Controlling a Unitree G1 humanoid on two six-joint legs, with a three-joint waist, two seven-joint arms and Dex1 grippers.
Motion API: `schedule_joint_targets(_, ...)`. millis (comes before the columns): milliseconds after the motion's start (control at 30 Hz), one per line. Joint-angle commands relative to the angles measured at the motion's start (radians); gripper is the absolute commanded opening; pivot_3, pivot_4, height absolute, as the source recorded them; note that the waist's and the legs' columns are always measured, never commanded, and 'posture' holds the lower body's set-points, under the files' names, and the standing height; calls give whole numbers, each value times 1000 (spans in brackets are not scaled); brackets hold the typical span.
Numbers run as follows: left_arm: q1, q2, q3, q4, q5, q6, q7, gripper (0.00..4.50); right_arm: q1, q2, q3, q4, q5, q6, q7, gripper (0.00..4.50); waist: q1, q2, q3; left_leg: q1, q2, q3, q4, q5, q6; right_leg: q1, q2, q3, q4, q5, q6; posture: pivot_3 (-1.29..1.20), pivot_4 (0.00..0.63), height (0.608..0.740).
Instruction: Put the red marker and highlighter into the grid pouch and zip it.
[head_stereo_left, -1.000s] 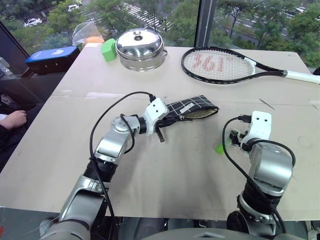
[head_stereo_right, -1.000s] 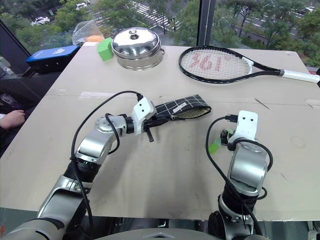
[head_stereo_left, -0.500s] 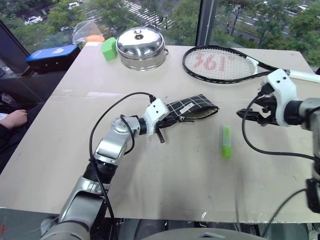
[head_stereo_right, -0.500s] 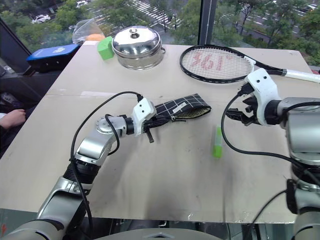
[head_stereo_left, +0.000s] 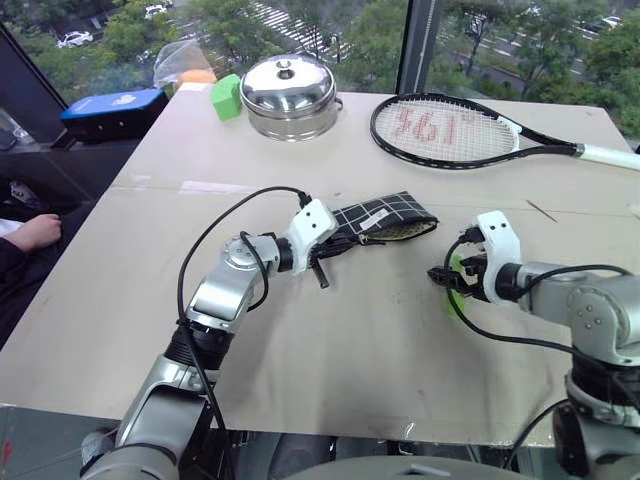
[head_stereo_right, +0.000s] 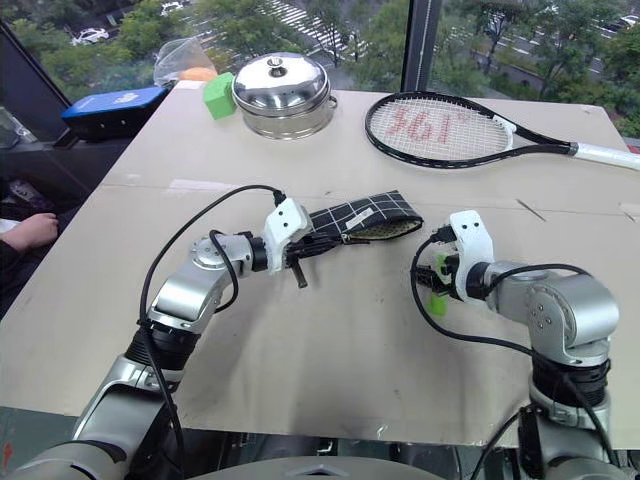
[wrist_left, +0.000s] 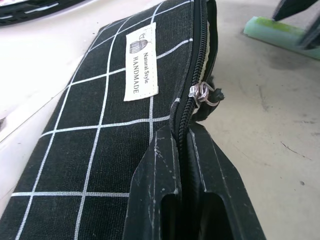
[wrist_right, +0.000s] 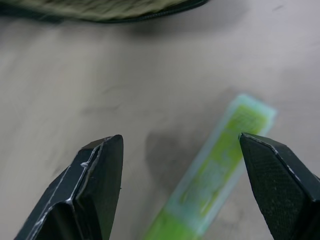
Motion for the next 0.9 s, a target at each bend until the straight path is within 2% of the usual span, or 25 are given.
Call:
schedule_joint_targets(33,-6,5,13,-46,-10,-5,-5,0,60,32,24,-20,96,12,-206,3713,0,0,-1,0,0,0,0,0,0,0,0,0,0,0,0,0,150,740)
schedule_joint_targets(133,-7,8,13,-47,-10,-6,-7,0,75,16,63,-46,183,12,-322,3713,-1,-1,-1,0,0,0,0,0,0,0,1,0,0,0,0,0,150,740)
schedule_joint_targets(367,-6,11,11,-47,-9,-10,-9,0,78,-56,66,-32,410,12,-518,3713,-1,-1,-1,0,0,1,0,-3,5,-1,2,0,1,0,0,0,150,740)
schedule_joint_targets(467,-8,8,10,-45,-9,-12,-11,0,89,-72,79,-24,481,12,-579,2993,-1,-1,-1,0,0,1,0,-3,5,-1,2,0,1,0,0,0,150,740)
schedule_joint_targets(500,-10,8,10,-42,-9,-13,-12,0,92,-85,84,-25,504,12,-591,2617,0,-1,-1,0,0,1,0,-3,5,-1,2,0,1,0,0,0,150,740)
schedule_joint_targets(533,-11,8,11,-39,-9,-15,-13,0,93,-104,90,-29,526,12,-599,2051,0,-1,-1,0,0,1,0,-3,5,-1,2,0,1,0,0,0,150,740)
schedule_joint_targets(600,-12,8,12,-37,-9,-16,-16,0,76,-177,115,-59,551,12,-572,1252,1,-1,-1,0,0,1,0,-3,6,-1,1,0,1,0,0,0,150,740)
schedule_joint_targets(667,-13,8,12,-36,-11,-17,-19,0,47,-251,132,-96,557,12,-525,778,1,-1,-1,-1,0,1,1,-4,6,-1,1,0,0,0,0,0,150,740)
schedule_joint_targets(800,-16,3,11,-39,-16,-19,-29,0,-115,-461,235,-205,527,12,-335,783,-5,2,1,-1,0,1,1,-4,7,-2,2,1,0,0,0,0,150,740)
schedule_joint_targets(900,-18,1,8,-40,-22,-27,-46,0,-252,-565,348,-243,455,0,-223,783,-6,0,0,-2,1,1,0,-4,7,-4,4,2,1,0,0,0,150,740)
